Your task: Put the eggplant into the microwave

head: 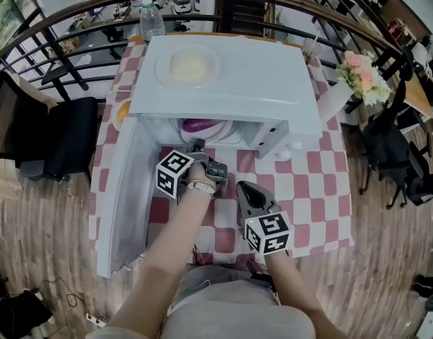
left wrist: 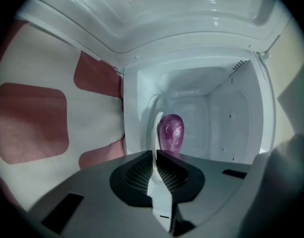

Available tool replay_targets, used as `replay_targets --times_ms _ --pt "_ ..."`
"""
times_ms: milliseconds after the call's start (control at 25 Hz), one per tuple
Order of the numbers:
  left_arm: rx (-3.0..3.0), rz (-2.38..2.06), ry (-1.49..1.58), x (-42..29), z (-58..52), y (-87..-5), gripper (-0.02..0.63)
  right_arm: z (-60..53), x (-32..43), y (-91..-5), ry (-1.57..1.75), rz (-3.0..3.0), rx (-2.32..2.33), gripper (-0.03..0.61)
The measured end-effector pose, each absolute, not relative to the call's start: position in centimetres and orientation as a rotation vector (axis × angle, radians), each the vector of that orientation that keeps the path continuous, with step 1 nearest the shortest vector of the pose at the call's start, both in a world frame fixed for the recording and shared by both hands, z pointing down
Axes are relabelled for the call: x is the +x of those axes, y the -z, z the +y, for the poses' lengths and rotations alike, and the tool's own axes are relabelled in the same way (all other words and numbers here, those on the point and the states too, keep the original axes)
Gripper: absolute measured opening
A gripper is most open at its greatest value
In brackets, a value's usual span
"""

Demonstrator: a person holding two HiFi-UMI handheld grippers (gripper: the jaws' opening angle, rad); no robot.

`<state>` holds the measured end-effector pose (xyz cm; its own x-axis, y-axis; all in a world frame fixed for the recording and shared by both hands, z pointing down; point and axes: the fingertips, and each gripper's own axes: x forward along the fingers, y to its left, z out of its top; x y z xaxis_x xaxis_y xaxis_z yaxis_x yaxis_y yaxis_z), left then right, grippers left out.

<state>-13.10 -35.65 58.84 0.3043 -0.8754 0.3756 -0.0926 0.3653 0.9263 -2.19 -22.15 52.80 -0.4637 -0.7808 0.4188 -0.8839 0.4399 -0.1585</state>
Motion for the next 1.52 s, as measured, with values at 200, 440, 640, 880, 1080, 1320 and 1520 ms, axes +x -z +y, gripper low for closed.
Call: replay_targets --times_ms 200,440,640,880,1080,1320,1520 --pt "1.020 -1.182 0.626 -13.3 -35.2 -59.0 0.034 -22.2 -2.0 -52.6 -0.522 -2.411 1.436 0.025" --pt "0.986 -1.182 0.599 -13.4 -34.4 -60.2 0.157 -22.4 -1.9 -52.4 -0.534 -2.413 1.442 0.025" --pt "0.979 -1.180 0.615 -13.5 -35.1 -60.4 0.178 -22.3 -2.4 -52.5 -0.541 -2.413 1.432 0.025" --pt "0.981 -1.177 0.616 -13.4 -35.8 -60.8 0.223 -22.5 -1.9 -52.7 -0.563 -2.394 1.456 0.025" --pt "0.975 -1.162 0.625 -13.2 -36.4 -61.0 0.249 -22.5 -1.8 -53.0 -0.577 -2.367 1.468 0.025" --pt "0.966 -1.141 0.629 -13.2 -37.1 -61.0 0.256 -22.4 -1.9 -53.2 -0.591 -2.340 1.478 0.025" --pt "0.981 -1.115 0.622 -13.2 -36.7 -60.8 0.255 -22.6 -1.9 -52.5 -0.588 -2.342 1.505 0.025"
